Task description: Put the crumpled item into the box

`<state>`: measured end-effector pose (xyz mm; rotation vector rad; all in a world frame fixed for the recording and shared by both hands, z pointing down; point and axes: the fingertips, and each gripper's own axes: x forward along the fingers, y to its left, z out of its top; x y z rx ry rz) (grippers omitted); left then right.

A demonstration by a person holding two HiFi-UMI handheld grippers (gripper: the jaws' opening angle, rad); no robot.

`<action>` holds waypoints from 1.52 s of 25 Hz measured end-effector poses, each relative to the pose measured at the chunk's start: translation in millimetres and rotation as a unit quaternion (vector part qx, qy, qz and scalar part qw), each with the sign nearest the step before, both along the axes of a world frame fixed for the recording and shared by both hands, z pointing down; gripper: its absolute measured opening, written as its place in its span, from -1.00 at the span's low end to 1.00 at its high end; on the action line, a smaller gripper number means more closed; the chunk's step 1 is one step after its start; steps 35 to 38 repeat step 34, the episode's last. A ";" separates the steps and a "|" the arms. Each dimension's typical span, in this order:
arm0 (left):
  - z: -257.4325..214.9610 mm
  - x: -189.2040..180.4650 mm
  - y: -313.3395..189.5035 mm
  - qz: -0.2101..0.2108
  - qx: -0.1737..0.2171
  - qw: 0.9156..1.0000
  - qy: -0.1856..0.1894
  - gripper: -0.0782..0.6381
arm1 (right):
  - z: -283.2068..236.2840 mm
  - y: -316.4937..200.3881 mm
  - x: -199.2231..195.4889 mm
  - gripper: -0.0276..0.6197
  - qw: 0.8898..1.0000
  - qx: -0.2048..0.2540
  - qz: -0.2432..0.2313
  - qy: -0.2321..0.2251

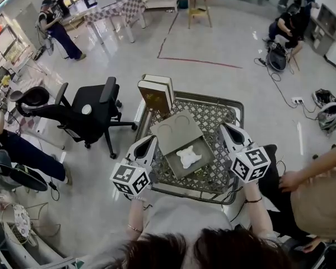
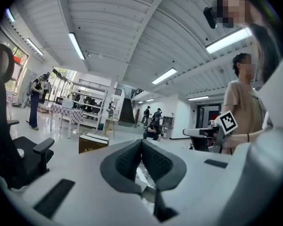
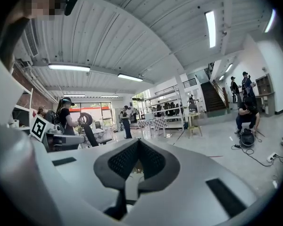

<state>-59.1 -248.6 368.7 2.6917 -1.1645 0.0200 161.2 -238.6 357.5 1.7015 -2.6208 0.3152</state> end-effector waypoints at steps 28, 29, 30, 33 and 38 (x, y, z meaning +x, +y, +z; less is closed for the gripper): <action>-33.7 -10.6 -6.4 -0.009 0.053 0.998 -0.010 -0.73 | -40.5 8.4 20.0 -0.85 0.997 0.061 0.042 0.023; -33.7 -9.8 -6.0 -0.008 0.054 0.998 -0.010 -0.73 | -41.7 8.6 20.4 -0.85 0.997 0.063 0.041 0.024; -33.9 -9.1 -5.7 -0.008 0.054 0.998 -0.011 -0.73 | -43.0 8.8 20.6 -0.85 0.997 0.065 0.041 0.026; -34.1 -8.0 -4.6 -0.008 0.057 0.998 -0.011 -0.73 | -45.3 9.7 20.0 -0.85 0.996 0.071 0.040 0.029; -34.1 -7.8 -4.3 -0.008 0.058 0.998 -0.011 -0.73 | -45.7 10.0 19.6 -0.85 0.996 0.073 0.039 0.030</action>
